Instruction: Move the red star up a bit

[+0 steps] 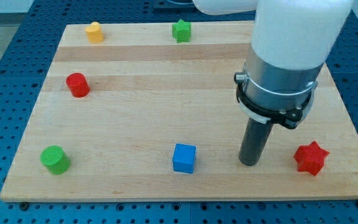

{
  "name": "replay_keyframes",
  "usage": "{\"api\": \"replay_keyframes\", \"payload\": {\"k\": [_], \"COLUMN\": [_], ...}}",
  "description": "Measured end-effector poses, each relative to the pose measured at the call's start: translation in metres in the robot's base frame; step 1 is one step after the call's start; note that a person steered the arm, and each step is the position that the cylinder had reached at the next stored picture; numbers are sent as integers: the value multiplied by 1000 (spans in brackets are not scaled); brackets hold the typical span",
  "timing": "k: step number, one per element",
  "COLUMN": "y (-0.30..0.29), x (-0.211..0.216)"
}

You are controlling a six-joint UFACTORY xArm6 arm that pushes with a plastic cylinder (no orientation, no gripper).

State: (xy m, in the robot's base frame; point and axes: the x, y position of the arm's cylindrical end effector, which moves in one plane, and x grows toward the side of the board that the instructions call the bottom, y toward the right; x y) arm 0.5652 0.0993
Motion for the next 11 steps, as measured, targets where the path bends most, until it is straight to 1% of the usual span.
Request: {"api": "replay_keyframes", "payload": {"k": [3,5,6,8,11], "y": [5,52,59,99,117], "x": [30,35,51,51,39]}}
